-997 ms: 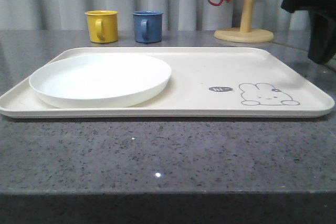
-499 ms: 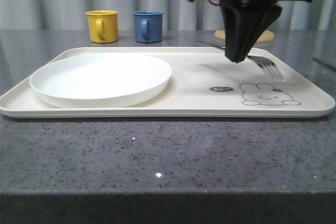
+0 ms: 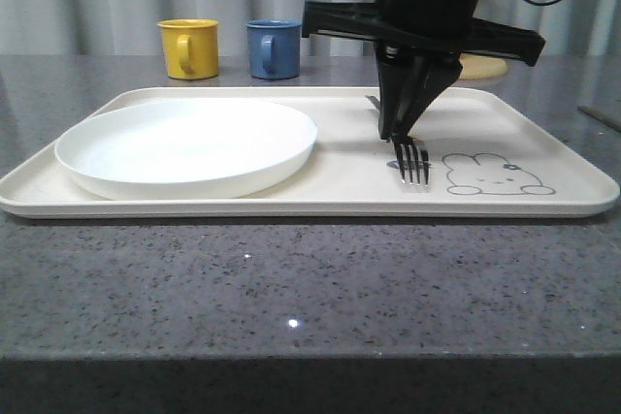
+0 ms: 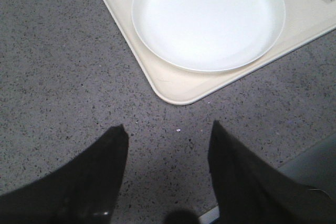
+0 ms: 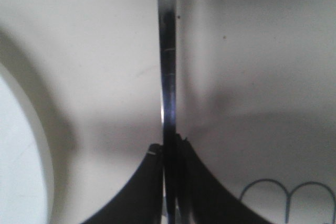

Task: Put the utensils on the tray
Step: 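Grasp the fork with the right gripper and carry it onto the tray, then release the fork beside the bunny drawing and lift the right gripper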

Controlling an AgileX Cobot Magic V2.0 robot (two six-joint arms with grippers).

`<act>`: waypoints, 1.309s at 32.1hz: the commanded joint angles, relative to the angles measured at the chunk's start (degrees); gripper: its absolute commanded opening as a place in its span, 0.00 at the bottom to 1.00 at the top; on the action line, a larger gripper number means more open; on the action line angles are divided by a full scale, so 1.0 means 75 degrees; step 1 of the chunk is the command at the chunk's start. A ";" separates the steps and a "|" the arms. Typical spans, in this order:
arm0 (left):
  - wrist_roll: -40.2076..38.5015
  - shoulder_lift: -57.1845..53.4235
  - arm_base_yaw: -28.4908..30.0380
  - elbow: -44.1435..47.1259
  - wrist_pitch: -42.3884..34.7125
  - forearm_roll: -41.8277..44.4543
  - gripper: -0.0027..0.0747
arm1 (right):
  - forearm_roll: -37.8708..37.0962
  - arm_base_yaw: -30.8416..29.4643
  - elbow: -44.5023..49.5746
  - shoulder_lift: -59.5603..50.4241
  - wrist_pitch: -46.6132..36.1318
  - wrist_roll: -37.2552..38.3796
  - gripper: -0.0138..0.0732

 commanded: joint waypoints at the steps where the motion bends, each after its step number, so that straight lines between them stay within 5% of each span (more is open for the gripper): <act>1: -0.0089 0.0017 -0.0056 -0.0192 -0.0478 -0.0007 0.50 | -0.0084 -0.0005 -0.0239 -0.0348 -0.0340 0.0043 0.38; 6: -0.0089 0.0017 -0.0056 -0.0192 -0.0478 -0.0007 0.50 | -0.0106 -0.0005 -0.0239 -0.0348 -0.0477 0.0043 0.48; 14: -0.0089 0.0017 -0.0056 -0.0192 -0.0485 -0.0007 0.50 | -0.0630 -0.0005 -0.0239 -0.0698 -0.0396 -0.0090 0.48; 22: -0.0089 0.0017 -0.0056 -0.0192 -0.0485 -0.0007 0.50 | -0.1699 -0.0162 -0.0201 -0.1463 0.0797 -0.1126 0.48; 42: -0.0089 0.0017 -0.0056 -0.0192 -0.0457 -0.0007 0.50 | -0.0905 -0.2961 0.0267 -0.1808 0.2092 -0.3279 0.48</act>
